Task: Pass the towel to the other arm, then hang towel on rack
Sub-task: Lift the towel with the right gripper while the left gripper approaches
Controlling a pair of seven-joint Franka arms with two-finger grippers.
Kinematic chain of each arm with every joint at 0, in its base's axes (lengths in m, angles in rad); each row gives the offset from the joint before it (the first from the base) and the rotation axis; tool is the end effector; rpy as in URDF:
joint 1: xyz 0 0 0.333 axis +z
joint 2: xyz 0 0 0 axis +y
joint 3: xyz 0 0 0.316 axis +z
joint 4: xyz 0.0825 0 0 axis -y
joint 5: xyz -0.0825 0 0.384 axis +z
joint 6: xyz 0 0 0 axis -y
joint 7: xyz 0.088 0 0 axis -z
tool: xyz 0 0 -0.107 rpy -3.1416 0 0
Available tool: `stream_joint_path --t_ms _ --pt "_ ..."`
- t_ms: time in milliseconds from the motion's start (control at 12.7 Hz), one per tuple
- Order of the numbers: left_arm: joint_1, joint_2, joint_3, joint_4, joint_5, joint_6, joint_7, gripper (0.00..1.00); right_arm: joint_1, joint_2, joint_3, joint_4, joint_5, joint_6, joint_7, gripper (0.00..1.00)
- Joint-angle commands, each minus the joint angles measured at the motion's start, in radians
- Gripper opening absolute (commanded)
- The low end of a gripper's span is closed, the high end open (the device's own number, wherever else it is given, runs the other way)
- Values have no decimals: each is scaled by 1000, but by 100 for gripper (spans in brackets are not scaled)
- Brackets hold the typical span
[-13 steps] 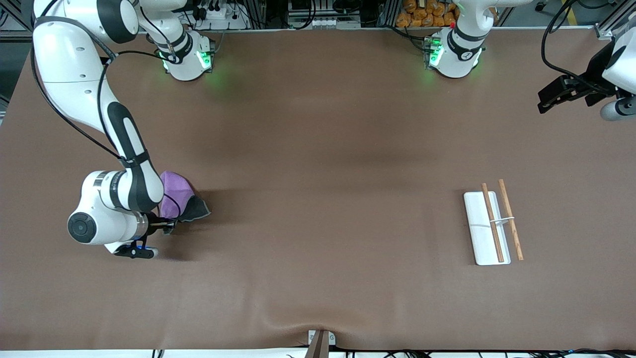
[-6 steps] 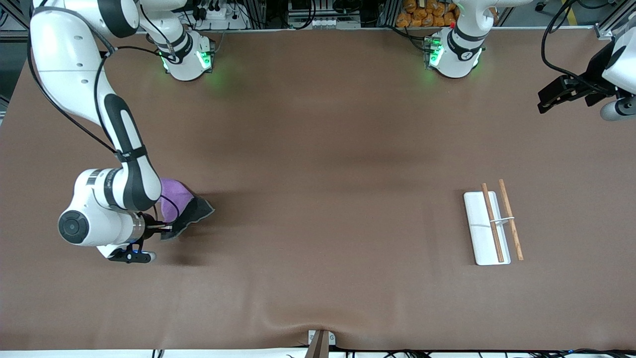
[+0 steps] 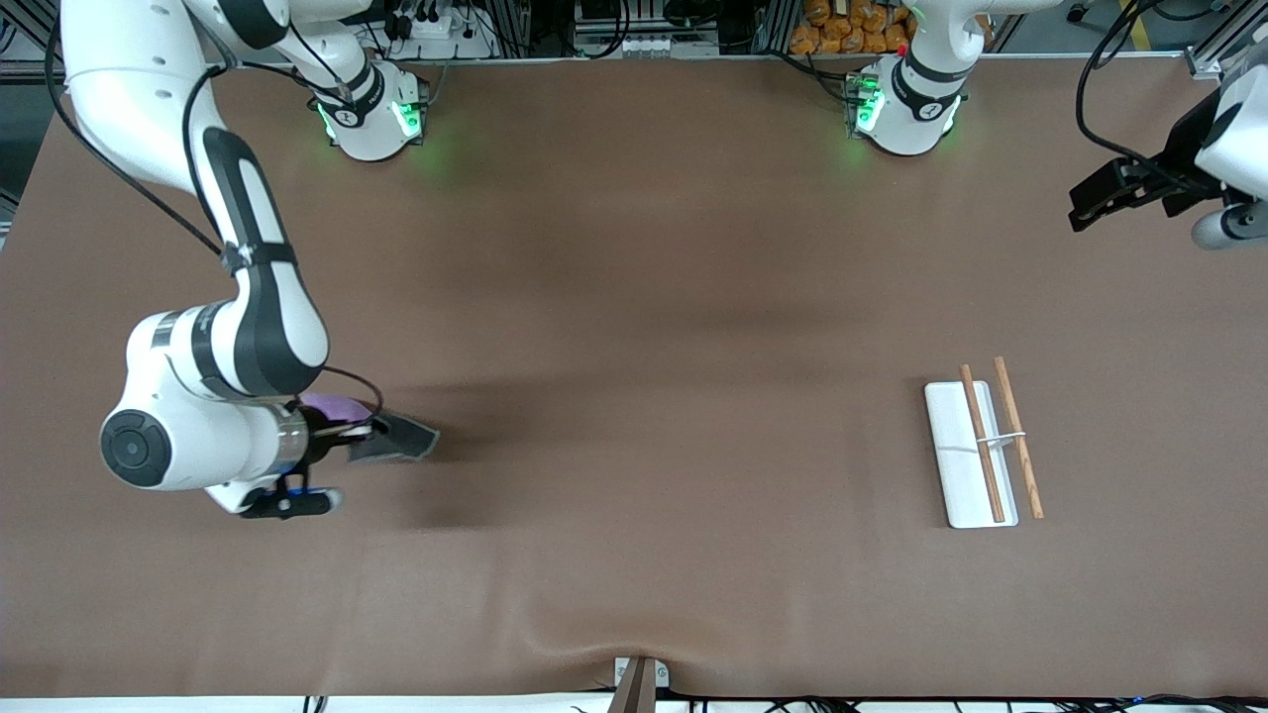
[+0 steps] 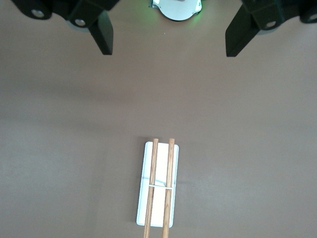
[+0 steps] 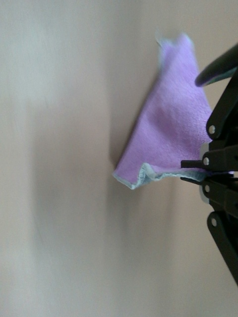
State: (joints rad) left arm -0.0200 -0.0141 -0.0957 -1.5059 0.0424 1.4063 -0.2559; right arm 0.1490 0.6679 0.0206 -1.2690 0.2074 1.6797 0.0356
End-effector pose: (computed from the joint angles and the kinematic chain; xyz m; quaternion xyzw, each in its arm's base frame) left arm 0.5299 -0.0569 0.6486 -0.9962 -0.0726 0.0380 0.0292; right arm 0.6943 0.1358 0.3460 -0.9852 -0.0403 0.1377 0.0936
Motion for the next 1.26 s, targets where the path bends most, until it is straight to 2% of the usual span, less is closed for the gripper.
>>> stream_joint_path --t_ms 0,236,552,867,1182 --pt "-5 40 -6 22 -25 32 -61 100 -3 -36 62 22 81 -49 4 0" --pt "-5 60 -7 22 -74 43 -163 100 -2 -80 146 22 81 -48 14 0" --pt "-5 109 -7 22 -223 75 -378 100 20 -96 240 28 79 -29 105 0" --pt "-29 218 -7 27 -413 144 -647 100 119 -93 272 54 78 37 321 0" --pt "-87 289 -7 36 -521 244 -798 100 196 -82 271 54 79 155 452 0"
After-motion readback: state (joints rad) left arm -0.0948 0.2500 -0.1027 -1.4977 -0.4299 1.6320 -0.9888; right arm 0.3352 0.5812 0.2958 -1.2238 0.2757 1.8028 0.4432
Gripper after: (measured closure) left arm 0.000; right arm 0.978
